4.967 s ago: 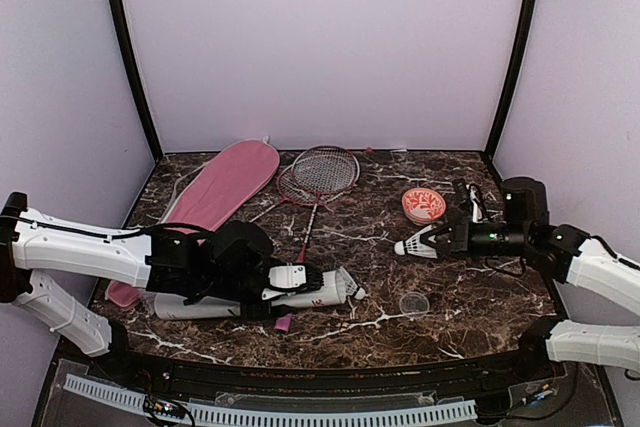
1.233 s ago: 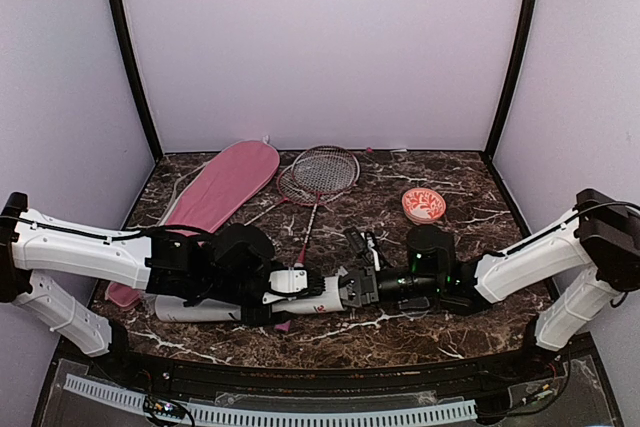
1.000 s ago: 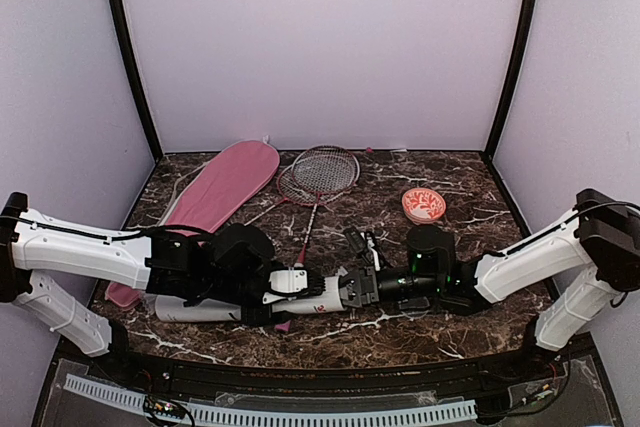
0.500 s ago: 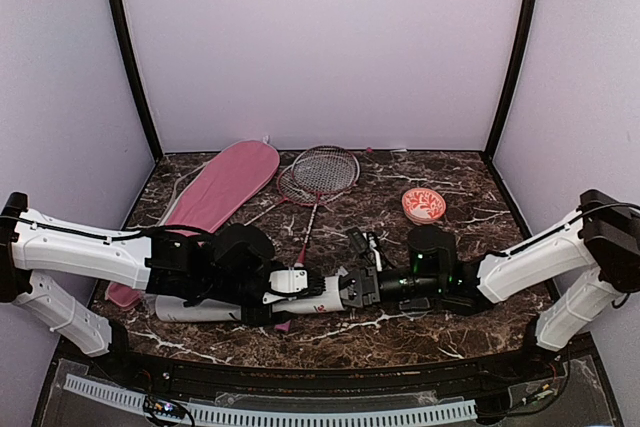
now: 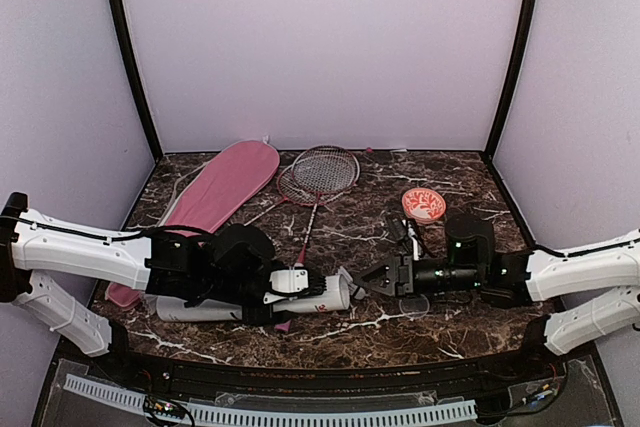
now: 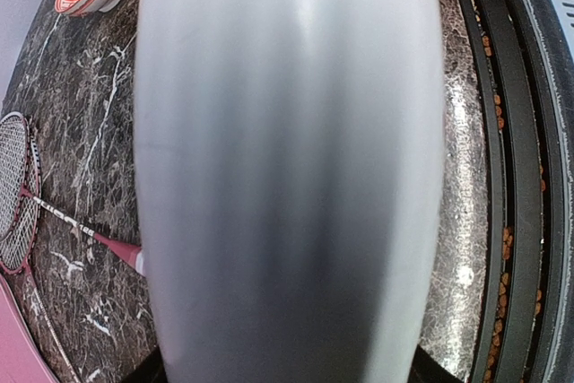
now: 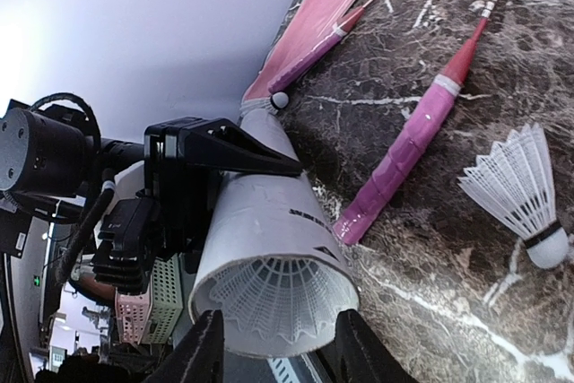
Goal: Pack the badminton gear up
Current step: Pick up the shuttlecock from the center of the board.
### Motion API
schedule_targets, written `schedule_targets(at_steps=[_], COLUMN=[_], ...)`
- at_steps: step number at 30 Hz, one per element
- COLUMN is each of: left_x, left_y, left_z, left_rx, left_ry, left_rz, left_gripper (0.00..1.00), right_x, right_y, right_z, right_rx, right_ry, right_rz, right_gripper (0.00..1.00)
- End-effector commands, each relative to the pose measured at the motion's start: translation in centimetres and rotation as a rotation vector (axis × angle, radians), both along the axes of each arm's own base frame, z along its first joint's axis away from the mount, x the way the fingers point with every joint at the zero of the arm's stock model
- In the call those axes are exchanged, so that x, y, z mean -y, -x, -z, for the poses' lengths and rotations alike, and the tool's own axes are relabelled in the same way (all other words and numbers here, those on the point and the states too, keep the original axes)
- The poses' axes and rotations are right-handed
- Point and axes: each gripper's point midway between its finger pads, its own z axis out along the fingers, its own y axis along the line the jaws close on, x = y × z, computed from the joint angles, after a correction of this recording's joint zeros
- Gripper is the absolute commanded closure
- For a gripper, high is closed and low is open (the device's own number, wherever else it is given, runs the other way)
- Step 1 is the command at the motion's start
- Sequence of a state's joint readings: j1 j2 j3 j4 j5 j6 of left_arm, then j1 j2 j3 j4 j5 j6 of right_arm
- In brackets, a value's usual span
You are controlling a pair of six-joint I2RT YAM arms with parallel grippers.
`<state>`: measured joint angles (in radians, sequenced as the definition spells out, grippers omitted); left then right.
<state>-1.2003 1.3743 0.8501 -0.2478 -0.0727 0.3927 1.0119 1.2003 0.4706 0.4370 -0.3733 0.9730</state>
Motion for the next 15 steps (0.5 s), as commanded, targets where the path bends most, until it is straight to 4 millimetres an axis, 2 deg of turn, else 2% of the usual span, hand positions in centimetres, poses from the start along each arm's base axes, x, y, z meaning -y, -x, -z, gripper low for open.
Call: schedule_targets(at_steps=[1,5,9,13,15], left_x=[0.7,0.6,0.2,0.2,0.2], left_y=[-0.1,-0.2,-1.1,-1.3,-1.3], left_z=[-1.5,-1.4,-1.5,-1.9,-2.0], left_rx=[0.020,0.026,0.064,0.078,0.080], left_ry=[0.059,0.053,0.046,0.069,0.070], left_rz=[0.001,-0.004,-0.045,-0.058,-0.061], left_gripper=[0.39,0.39,0.39,0.41,0.41], right_x=[2.8,5.4,7.7,8.7,8.2], right_y=[-0.7,-2.0,-3.6,-4.9,-5.5], right_z=[0.9,0.6,1.4,3.1,3.3], right_rx=[0.029,0.051,0.049,0.006,-0.009], right_ry=[0.091,0.142,0.298,0.465,0.523], right_rz=[0.082,0.199,0.324,0.397,0.412], right_gripper=[0.53,0.44,0.42,0.43,0.44])
